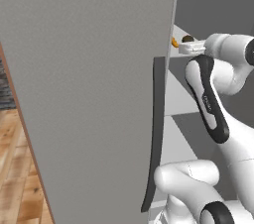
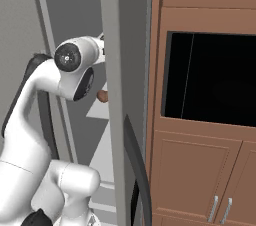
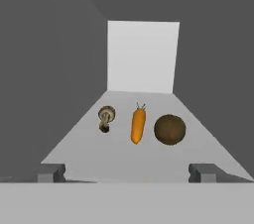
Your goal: Take the carrot and potato from the second highest rack and move them to the highest rack where the mushroom and kiwi are located, to maximize freezer space. Close the freezer door after rearranging.
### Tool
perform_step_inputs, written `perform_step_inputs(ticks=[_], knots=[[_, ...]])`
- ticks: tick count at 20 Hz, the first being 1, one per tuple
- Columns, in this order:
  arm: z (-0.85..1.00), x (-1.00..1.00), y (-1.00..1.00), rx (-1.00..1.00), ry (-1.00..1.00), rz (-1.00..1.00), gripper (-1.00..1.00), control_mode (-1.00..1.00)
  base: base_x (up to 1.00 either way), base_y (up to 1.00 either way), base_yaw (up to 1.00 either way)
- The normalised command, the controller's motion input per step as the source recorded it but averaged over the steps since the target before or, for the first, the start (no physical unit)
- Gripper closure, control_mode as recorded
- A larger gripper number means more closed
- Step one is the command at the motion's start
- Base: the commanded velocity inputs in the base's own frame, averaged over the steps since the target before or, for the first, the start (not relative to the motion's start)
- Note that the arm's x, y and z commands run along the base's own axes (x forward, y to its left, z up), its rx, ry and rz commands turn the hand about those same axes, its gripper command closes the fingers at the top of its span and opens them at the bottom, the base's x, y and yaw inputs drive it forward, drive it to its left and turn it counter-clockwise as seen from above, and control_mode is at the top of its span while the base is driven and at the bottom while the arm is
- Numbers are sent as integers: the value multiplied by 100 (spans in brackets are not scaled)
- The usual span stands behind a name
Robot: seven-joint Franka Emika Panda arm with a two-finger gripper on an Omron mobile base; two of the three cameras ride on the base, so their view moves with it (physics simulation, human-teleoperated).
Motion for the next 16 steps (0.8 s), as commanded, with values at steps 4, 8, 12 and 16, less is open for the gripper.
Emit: perform_step_inputs(ticks=[4,8,12,16], knots=[[-22,-46,1,0,24,-12,-100,-100,0,0,0],[-50,-7,0,1,29,-5,-100,-100,0,0,0],[-53,0,0,5,23,0,-100,-100,0,0,0],[-57,-1,0,7,15,0,-100,-100,0,0,0]])
